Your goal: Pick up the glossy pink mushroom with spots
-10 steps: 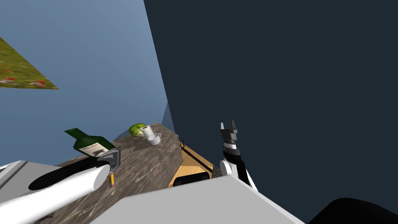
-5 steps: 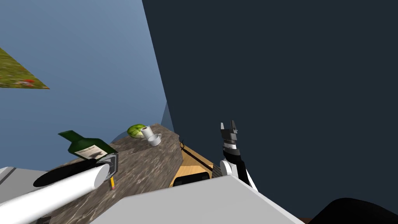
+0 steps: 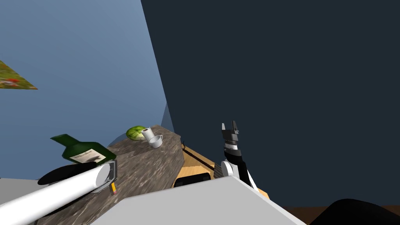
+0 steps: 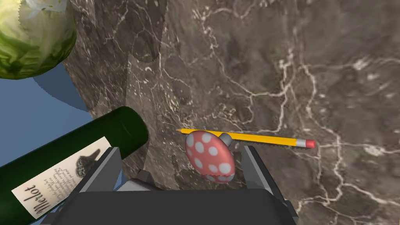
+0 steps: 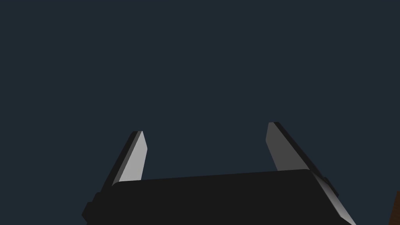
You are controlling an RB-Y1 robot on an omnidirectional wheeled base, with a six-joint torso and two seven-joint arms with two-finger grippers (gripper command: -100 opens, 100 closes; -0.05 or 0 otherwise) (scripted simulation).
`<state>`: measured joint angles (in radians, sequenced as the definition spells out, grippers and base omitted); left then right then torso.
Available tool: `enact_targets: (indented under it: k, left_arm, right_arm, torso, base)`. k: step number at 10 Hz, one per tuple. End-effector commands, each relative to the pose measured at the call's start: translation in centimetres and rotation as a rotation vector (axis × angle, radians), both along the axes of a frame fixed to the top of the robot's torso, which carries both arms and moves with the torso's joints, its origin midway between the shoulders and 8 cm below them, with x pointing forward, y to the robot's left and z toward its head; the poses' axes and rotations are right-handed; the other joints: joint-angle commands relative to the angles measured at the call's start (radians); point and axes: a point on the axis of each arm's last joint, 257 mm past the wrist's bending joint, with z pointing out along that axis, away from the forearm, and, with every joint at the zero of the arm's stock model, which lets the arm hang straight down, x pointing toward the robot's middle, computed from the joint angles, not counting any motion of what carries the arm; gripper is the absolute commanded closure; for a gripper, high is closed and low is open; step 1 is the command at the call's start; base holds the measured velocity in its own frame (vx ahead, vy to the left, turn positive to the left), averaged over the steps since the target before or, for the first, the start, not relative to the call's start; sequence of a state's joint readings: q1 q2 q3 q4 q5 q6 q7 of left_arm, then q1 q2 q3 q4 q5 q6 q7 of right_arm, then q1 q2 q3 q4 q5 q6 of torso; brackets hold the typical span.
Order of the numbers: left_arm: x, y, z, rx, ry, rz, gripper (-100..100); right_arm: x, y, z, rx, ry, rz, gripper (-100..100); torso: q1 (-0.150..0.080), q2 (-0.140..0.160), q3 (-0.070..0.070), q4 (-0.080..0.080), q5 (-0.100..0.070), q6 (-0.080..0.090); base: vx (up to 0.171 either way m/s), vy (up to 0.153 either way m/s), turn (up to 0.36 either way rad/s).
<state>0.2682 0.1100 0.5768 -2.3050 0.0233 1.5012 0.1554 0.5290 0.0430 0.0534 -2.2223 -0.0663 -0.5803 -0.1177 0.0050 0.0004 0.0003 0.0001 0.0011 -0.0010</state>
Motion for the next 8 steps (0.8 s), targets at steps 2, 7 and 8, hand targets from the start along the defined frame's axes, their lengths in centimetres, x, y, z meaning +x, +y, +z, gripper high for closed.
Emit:
enact_targets:
  k: [2, 7, 8]
  left_arm:
    - [-1.8, -1.1, -1.9, -0.076, 0.048, 0.046, -100]
    - [-1.2, -0.5, -2.5, -0.085, 0.052, 0.066, -100]
    - [-1.0, -0.2, -2.7, -0.085, 0.052, 0.07, -100]
  right_arm:
    - [0.0, 0.0, 0.0, 0.0, 0.0, 0.0, 0]
    - [0.0, 0.0, 0.0, 0.0, 0.0, 0.0, 0]
    - [0.0, 0.0, 0.0, 0.0, 0.0, 0.0, 0]
  torso:
    - [0.001, 0.0, 0.0, 0.0, 0.0, 0.0]
    - [-0.004, 0.001, 0.0, 0.0, -0.001, 0.0]
    - [-0.005, 0.002, 0.001, 0.0, -0.001, 0.0]
  base:
    - [-0.009, 0.09, -0.067]
    - [-0.014, 0.021, -0.039]
    - [-0.051, -0.004, -0.046]
